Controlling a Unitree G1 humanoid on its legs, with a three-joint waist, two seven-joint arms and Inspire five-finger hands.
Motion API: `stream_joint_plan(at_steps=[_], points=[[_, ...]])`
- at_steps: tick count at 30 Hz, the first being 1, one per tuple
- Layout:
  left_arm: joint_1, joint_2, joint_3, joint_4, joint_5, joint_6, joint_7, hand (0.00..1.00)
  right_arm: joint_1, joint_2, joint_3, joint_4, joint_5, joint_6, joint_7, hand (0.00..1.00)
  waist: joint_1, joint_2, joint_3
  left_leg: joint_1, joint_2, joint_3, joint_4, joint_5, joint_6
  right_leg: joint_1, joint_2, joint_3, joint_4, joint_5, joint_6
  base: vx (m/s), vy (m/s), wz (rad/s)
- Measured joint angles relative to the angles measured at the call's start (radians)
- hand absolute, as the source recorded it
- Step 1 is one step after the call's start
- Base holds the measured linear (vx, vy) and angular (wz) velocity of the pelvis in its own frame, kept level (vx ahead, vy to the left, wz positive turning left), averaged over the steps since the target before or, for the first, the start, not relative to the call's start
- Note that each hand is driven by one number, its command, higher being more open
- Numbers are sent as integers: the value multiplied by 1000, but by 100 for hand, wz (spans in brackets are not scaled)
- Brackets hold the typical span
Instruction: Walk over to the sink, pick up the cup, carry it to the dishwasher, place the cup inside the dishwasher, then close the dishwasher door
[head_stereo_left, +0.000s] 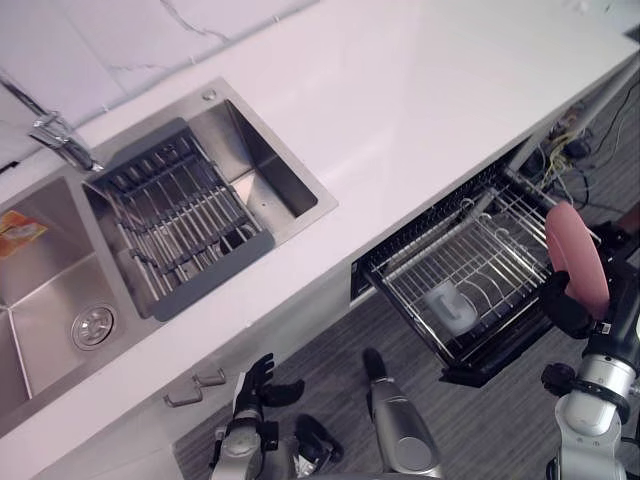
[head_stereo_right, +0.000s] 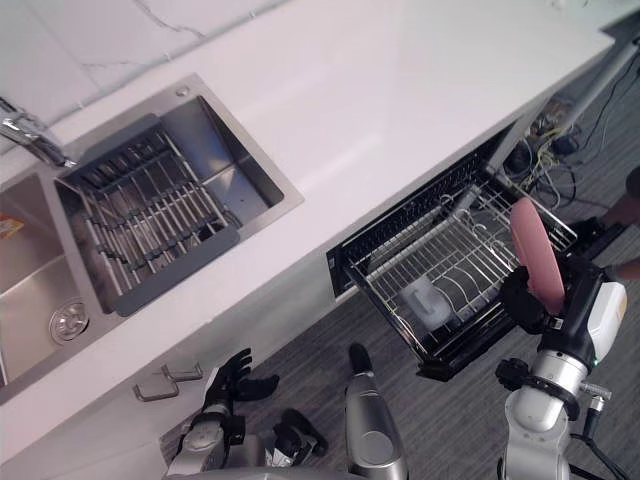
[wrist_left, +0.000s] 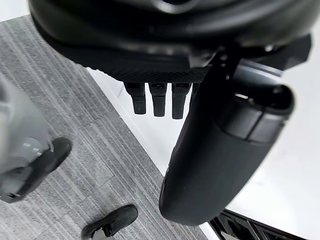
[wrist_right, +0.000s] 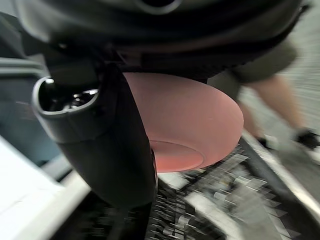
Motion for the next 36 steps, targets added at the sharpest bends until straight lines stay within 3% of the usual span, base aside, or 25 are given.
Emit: stream_joint_plan(at_steps=[3,4,9,13,14,25,31,36], points=[[-52,0,-2,-16,-2,-11,0,90,-124,-65,5,65,59,-12,-5,30,14,14,58,-52,19,26,37,-4,-8,-56,3,6,9,27,5,30,11,-5],[-75,6,-23,-26,-3,-12,-1,90,-209,-113,6,153,100,-12,-4,30,33,25,84,-79,26,42,53,-2,0,-87,2,7,19,29,7,0,0,0],[-115,11,-28,-36,-22,-13,2,90,-377,-157,51,328,172,-8,19,30,63,57,127,-121,32,73,69,0,4,-153,-6,4,61,32,9,44,-3,8],[-133,18,-35,-42,-22,-16,4,90,-425,-157,86,383,211,1,45,30,85,66,134,-143,28,72,69,2,6,-180,-15,-3,78,31,10,5,-33,10],[-137,18,-35,-44,-23,-16,4,90,-439,-158,87,384,211,1,46,90,84,65,135,-148,21,71,65,4,8,-186,-21,-5,81,31,11,-28,-24,12],[-137,15,-35,-62,-41,-16,18,90,-488,-155,73,374,212,24,-1,90,98,54,143,-178,7,50,58,7,13,-194,-42,-21,60,28,15,-26,-47,7],[-137,-1,-34,-70,-40,-16,20,90,-378,-111,20,133,210,24,-55,90,103,43,149,-174,22,32,75,9,17,-172,-40,-42,60,29,15,47,-43,6],[-136,-10,-34,-72,-40,-15,20,90,-315,-56,0,32,207,22,-68,90,104,26,155,-138,29,18,78,7,16,-130,-39,-58,67,26,15,28,-33,7]])
